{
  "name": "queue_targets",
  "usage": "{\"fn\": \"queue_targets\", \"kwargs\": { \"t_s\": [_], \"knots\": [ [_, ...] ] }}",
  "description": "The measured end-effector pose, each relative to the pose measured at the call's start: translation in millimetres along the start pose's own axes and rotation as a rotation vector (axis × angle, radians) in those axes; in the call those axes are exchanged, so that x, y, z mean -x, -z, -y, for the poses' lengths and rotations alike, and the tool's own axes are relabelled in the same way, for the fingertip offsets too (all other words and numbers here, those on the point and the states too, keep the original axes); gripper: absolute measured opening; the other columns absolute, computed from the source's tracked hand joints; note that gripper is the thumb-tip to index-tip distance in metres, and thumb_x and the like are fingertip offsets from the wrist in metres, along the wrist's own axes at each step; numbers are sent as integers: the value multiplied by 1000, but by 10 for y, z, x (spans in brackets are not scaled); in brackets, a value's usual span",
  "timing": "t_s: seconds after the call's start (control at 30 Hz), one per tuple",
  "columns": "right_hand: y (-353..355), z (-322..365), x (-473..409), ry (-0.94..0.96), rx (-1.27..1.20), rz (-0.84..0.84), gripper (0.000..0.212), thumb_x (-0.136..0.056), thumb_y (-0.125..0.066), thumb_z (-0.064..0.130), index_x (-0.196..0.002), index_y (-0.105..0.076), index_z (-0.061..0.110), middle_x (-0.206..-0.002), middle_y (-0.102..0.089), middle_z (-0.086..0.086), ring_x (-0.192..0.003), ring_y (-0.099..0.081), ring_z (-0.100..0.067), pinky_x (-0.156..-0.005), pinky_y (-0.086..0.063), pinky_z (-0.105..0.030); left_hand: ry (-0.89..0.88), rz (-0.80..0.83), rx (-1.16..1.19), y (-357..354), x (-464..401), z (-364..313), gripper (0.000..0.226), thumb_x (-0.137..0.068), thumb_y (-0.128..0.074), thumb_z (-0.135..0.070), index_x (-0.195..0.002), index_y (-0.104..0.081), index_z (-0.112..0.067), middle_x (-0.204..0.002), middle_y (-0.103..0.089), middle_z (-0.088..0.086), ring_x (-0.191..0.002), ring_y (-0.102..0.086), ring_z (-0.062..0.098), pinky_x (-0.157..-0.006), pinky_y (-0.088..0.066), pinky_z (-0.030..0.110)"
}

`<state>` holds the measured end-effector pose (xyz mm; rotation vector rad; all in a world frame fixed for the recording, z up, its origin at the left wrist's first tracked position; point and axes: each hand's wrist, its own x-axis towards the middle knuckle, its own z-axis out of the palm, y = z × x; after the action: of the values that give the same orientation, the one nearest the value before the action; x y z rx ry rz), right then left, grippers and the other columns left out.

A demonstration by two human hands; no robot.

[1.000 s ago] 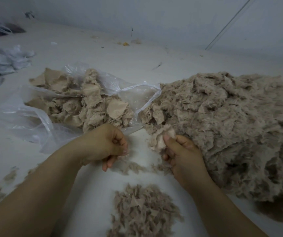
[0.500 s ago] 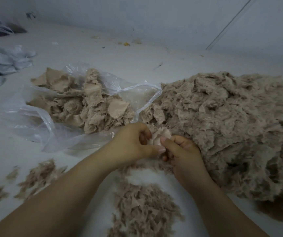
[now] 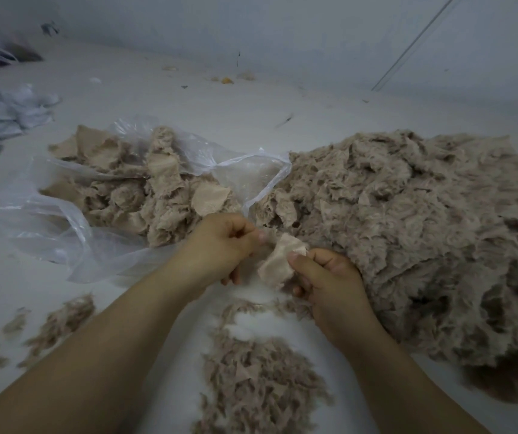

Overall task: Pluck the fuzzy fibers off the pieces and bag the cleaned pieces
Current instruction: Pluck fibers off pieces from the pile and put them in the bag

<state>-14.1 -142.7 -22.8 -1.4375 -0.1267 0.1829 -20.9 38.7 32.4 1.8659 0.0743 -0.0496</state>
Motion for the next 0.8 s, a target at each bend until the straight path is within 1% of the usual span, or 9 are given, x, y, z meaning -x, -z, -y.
{"fn": "queue_targets", "kwargs": {
  "t_s": [0.07, 0.17, 0.23, 0.33, 0.43, 0.53, 0.6, 0.67, 0.8],
  "knots": [
    [5, 5, 6, 6, -3, 25, 32, -72, -71, 42, -55, -53, 22, -50, -43, 6, -48, -47, -10, -52, -44, -27, -54, 45, -1, -86, 23, -61, 14, -86, -73, -27, -84, -73, -13, -56, -63, -4, -37, -49, 15, -36, -36, 20],
    [7, 11, -1, 1, -17, 37, 29, -77, -70, 36, -53, -60, 23, -50, -46, 6, -49, -52, -11, -53, -47, -27, -52, 68, 49, -196, 13, -85, 10, -89, -70, -12, -82, -73, -6, -53, -64, -1, -34, -47, 13, -34, -35, 19],
    [12, 6, -13, -12, -24, 21, 29, -77, -70, 34, -52, -58, 23, -50, -46, 6, -49, -51, -11, -54, -46, -27, -9, -6, 116, -211, -19, -59, 17, -93, -63, -3, -76, -67, -2, -53, -63, 3, -34, -47, 15, -34, -34, 19],
    [20, 5, -17, -22, 2, 9, 33, -74, -69, 41, -58, -53, 17, -52, -41, 3, -50, -46, -12, -56, -44, -31, 22, -129, 145, -167, -49, -17, 24, -97, -58, -12, -74, -63, -6, -56, -62, 1, -35, -47, 18, -35, -33, 22],
    [19, 15, -13, -23, -15, 11, 34, -75, -69, 41, -60, -50, 17, -54, -39, 2, -51, -47, -12, -55, -45, -28, 58, 35, 107, -142, 0, 14, 21, -90, -69, -26, -88, -67, -5, -60, -63, 6, -35, -47, 18, -34, -32, 21],
    [10, 25, -10, -38, -40, 1, 32, -81, -69, 34, -57, -53, 20, -53, -42, 3, -51, -47, -12, -53, -46, -26, 119, 131, 174, -139, 22, 73, 17, -85, -73, -12, -90, -68, 3, -55, -61, 13, -34, -47, 17, -33, -35, 20],
    [9, 14, -11, -44, -71, 1, 36, -91, -67, 25, -57, -57, 22, -53, -40, 5, -51, -42, -9, -52, -46, -24, 145, 83, 267, -122, 6, 105, 13, -87, -70, -4, -84, -67, 8, -49, -57, 15, -32, -47, 17, -32, -36, 20],
    [7, 15, -8, -53, -98, 1, 39, -97, -62, 18, -58, -61, 23, -53, -38, 6, -50, -39, -7, -50, -45, -22, 142, 40, 354, -78, -14, 127, 18, -90, -64, -2, -75, -65, 8, -50, -58, 14, -31, -48, 17, -32, -36, 19],
    [12, 4, -8, -42, -103, -15, 34, -92, -64, 25, -59, -53, 21, -53, -35, 5, -49, -39, -7, -51, -44, -22, 123, -52, 283, 55, -37, 177, 24, -95, -58, 0, -71, -62, 3, -54, -60, 15, -31, -49, 18, -31, -35, 21]
  ]
}}
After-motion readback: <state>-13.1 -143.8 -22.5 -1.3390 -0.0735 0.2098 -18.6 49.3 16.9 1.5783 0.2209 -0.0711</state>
